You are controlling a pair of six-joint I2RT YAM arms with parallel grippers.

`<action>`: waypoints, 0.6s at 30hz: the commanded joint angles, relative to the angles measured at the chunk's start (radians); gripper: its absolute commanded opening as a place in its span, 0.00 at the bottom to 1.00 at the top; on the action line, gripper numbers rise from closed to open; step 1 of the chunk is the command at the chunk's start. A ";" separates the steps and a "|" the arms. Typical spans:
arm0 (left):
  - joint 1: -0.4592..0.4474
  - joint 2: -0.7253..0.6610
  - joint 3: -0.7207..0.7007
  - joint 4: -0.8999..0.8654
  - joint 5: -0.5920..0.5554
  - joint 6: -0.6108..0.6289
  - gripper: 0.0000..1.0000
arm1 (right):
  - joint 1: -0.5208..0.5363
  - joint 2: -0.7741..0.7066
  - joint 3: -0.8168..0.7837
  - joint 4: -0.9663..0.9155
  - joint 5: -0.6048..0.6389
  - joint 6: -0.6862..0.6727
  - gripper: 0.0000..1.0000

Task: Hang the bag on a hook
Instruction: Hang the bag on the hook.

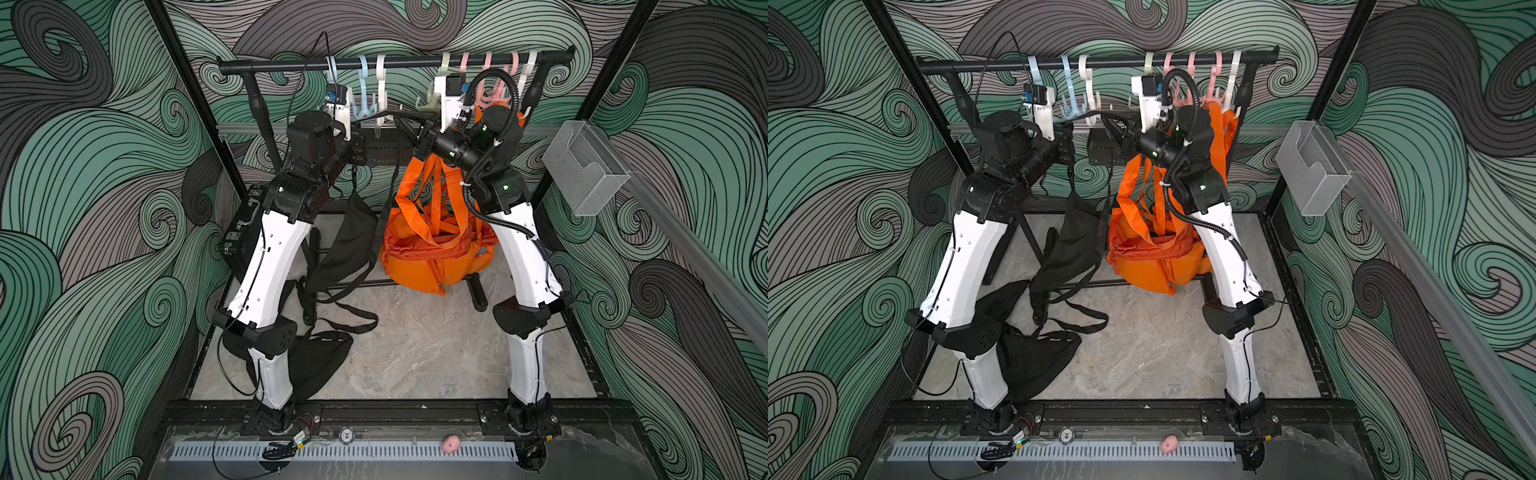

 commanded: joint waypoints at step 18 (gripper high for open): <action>0.041 0.029 -0.042 -0.086 0.013 -0.048 0.00 | -0.050 0.013 -0.014 0.067 0.036 0.049 0.00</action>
